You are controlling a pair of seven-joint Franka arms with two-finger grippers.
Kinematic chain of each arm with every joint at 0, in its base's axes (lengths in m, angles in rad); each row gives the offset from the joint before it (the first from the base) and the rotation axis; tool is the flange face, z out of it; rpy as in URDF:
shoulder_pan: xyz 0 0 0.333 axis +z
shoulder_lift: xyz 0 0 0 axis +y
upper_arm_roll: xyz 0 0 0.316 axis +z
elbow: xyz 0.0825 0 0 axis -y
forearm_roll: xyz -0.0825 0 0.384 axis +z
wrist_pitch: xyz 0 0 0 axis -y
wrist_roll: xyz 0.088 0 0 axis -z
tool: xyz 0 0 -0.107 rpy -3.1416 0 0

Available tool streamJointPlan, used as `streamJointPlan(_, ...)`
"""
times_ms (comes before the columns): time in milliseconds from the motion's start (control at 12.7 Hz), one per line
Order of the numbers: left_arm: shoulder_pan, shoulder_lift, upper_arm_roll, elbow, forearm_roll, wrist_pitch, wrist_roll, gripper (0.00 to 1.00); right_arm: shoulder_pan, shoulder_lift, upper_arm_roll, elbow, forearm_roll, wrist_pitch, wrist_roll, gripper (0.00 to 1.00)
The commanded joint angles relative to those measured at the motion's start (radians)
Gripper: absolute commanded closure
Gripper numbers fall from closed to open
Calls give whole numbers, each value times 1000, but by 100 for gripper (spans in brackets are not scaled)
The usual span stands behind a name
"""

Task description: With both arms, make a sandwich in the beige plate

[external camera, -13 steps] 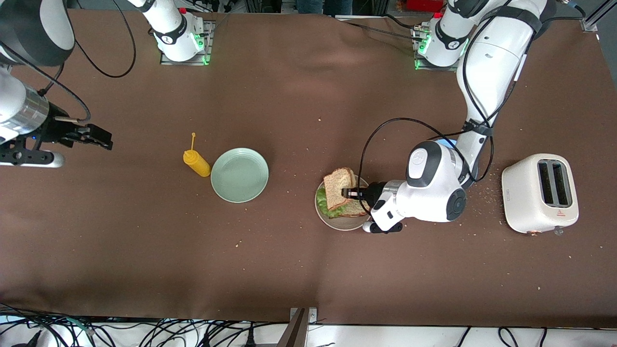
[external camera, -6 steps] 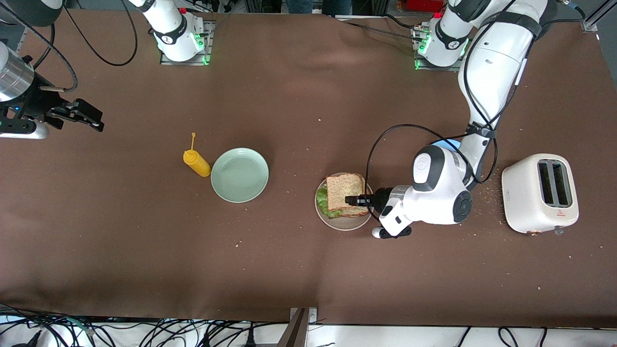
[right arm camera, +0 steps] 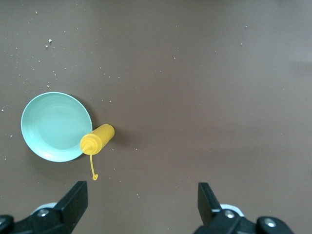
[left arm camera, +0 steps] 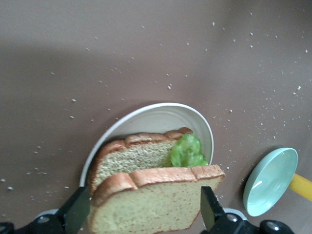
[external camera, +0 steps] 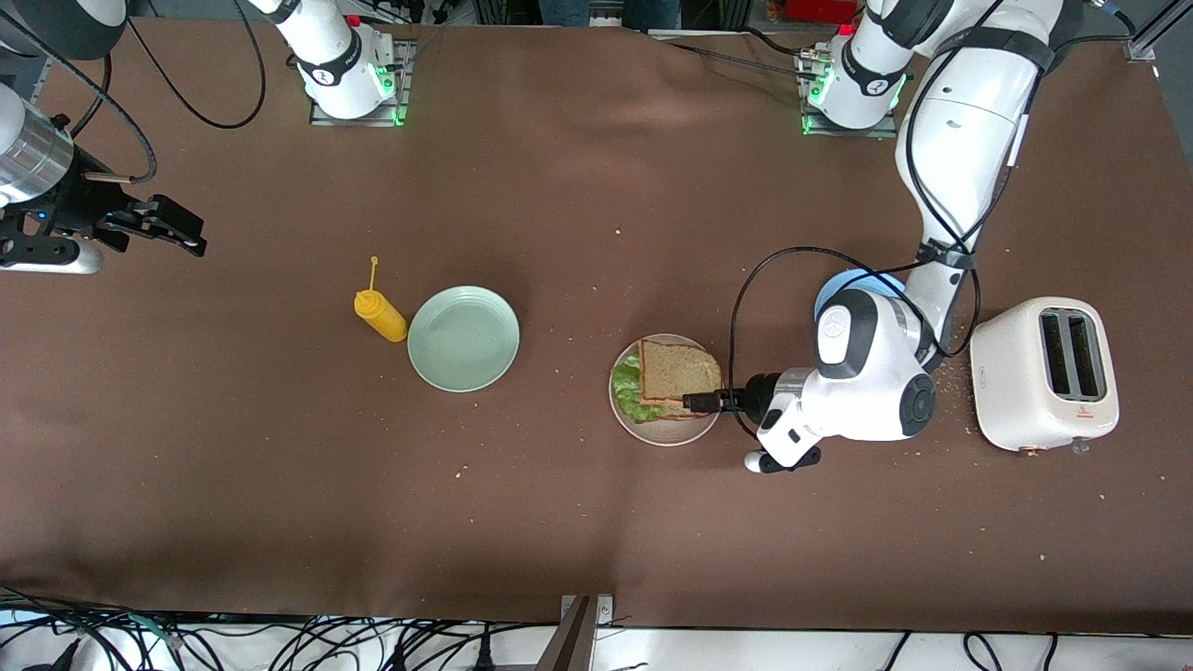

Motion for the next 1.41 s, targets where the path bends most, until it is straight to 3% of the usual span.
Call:
streamJointPlan(0, 43, -30, 17, -6, 106, -7, -7, 0, 5, -11, -8, 2, 15, -29, -65, 0)
streamJointPlan(157, 95, -53, 51, -2, 226, -74, -27, 0, 5, -8, -9, 14, 12, -38, -68, 0)
streamJointPlan(785, 250, -229, 48, 8, 556, -360, -13, 0, 4, 1, -9, 21, 11, -38, -68, 0)
streamJointPlan(1335, 264, -416, 54, 3, 596, -588, 96, 0, 4, 3, -9, 19, 12, -38, -67, 0)
